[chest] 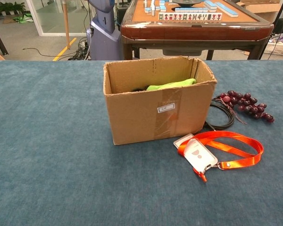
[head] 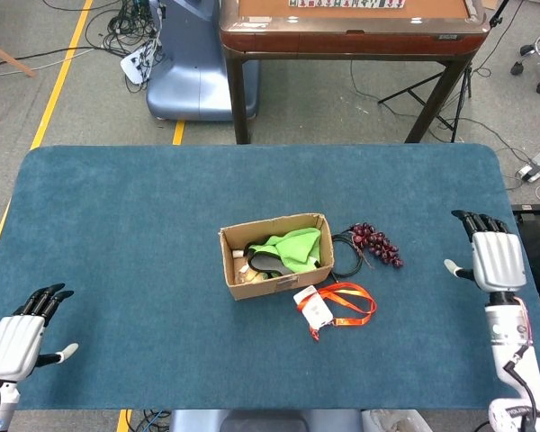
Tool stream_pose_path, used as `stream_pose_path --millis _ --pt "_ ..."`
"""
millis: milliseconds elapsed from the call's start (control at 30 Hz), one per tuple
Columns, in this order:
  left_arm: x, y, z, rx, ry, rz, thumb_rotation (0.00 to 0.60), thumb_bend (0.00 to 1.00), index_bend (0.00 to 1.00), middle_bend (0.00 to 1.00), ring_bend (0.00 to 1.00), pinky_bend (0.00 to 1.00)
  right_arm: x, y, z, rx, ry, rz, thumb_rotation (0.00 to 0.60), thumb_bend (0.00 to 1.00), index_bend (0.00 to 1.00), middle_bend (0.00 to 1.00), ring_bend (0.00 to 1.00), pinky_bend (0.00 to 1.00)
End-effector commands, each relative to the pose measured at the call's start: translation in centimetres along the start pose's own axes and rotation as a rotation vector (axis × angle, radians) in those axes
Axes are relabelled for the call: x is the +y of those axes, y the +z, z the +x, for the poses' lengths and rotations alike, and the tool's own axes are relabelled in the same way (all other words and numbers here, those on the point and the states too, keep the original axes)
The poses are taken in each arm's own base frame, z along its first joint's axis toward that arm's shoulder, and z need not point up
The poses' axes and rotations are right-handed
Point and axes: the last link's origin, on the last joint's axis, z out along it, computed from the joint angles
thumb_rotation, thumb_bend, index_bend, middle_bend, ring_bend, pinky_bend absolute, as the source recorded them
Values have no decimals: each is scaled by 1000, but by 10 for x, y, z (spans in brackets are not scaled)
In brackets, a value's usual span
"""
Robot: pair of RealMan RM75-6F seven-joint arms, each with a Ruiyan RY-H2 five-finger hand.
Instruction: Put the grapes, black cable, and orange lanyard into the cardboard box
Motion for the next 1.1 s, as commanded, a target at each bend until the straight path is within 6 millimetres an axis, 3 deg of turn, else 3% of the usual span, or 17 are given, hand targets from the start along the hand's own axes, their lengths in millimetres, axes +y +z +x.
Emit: stream_pose_path --millis 33,667,1100 --pt "0 -1 1 1 -1 1 600 9 202 132 132 356 -14 25 -11 -39 2 -11 600 0 238 275 231 303" --pt "-2 -2 1 -9 -9 10 600 8 168 132 132 356 -66 77 -73 -293 36 3 600 0 238 275 231 303" --pt "-3 -4 2 -21 -20 12 600 8 169 132 132 356 -100 87 -101 -369 18 51 600 0 239 278 231 303"
